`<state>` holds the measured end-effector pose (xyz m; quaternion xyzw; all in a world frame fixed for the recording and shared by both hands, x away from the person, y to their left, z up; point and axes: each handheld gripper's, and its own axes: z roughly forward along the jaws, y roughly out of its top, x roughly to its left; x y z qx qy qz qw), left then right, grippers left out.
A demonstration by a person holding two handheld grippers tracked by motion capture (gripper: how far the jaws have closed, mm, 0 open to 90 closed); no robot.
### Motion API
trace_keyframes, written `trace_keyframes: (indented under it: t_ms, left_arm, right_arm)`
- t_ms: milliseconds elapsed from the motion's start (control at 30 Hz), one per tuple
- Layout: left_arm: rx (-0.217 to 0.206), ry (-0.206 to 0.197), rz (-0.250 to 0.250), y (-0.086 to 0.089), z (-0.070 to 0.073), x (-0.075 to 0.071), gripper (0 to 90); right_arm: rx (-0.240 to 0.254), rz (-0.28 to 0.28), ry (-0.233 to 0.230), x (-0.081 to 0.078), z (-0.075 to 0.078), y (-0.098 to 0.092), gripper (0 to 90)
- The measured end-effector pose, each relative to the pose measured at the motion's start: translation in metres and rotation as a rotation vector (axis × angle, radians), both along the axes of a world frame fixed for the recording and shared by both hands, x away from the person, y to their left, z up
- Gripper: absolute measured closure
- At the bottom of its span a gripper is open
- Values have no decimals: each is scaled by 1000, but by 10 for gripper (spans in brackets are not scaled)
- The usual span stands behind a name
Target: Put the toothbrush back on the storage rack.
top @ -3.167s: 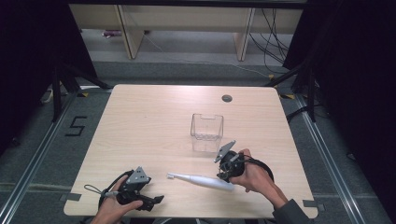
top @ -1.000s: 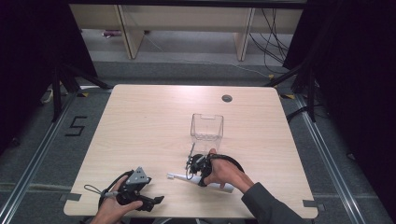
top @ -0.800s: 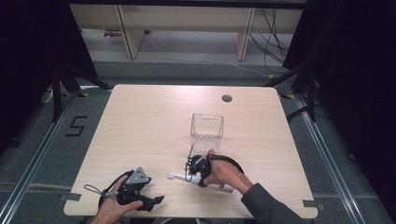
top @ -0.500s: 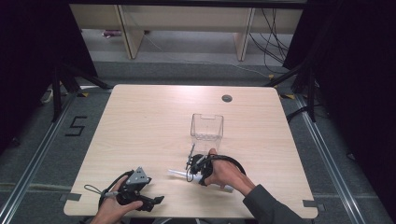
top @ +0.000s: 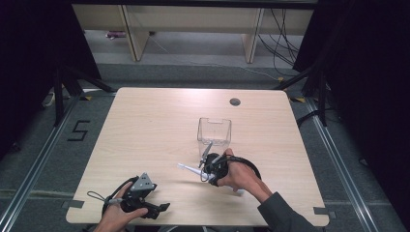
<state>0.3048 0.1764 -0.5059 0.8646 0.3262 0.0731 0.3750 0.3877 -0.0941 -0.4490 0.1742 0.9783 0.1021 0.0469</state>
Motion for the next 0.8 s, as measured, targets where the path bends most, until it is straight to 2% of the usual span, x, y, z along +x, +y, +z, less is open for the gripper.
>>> trace_keyframes:
  t_ms: [67, 200, 267, 300, 333, 367, 433, 467, 500, 567, 633, 667, 700, 733, 800]
  left_arm:
    - [2, 0, 0, 0, 0, 0, 149]
    - [5, 1, -2, 0, 0, 0, 149]
    - [4, 2, 1, 0, 0, 0, 150]
    - [3, 2, 1, -1, 0, 0, 149]
    - [3, 2, 1, -1, 0, 0, 149]
    - [3, 1, 0, -1, 0, 0, 149]
    - [4, 2, 0, 0, 0, 0, 149]
    - [4, 2, -1, 0, 0, 0, 149]
    - [4, 1, -1, 0, 0, 0, 149]
    - [2, 2, 0, 0, 0, 0, 149]
    - [4, 3, -1, -1, -1, 0, 149]
    - [4, 3, -1, -1, -1, 0, 149]
    - [-1, 4, -3, -1, -1, 0, 149]
    - [-16, 8, 1, -2, -1, -1, 149]
    - [-14, 8, 1, -2, -1, -1, 149]
  right_arm:
    - [46, 15, -13, 2, 4, -5, 662]
    - [64, 1, -32, 2, 9, -11, 662]
    - [90, -15, -43, 3, 14, -16, 662]
    - [121, -40, -46, 1, 16, -17, 662]
    - [121, -40, -46, 1, 16, -17, 662]
    - [167, -26, -64, 2, 19, -19, 662]
    - [205, -36, -70, 2, 23, -21, 662]
    - [221, -27, -86, 3, 24, -22, 663]
    - [234, -45, -97, 3, 25, -23, 663]
    - [264, -37, -106, 4, 28, -25, 663]
    - [301, -64, -119, 3, 31, -28, 663]
    - [301, -64, -119, 3, 31, -28, 663]
    - [333, -74, -142, 5, 33, -32, 662]
    - [346, -81, -147, 6, 33, -33, 662]
    - [358, -97, -144, 6, 34, -34, 662]
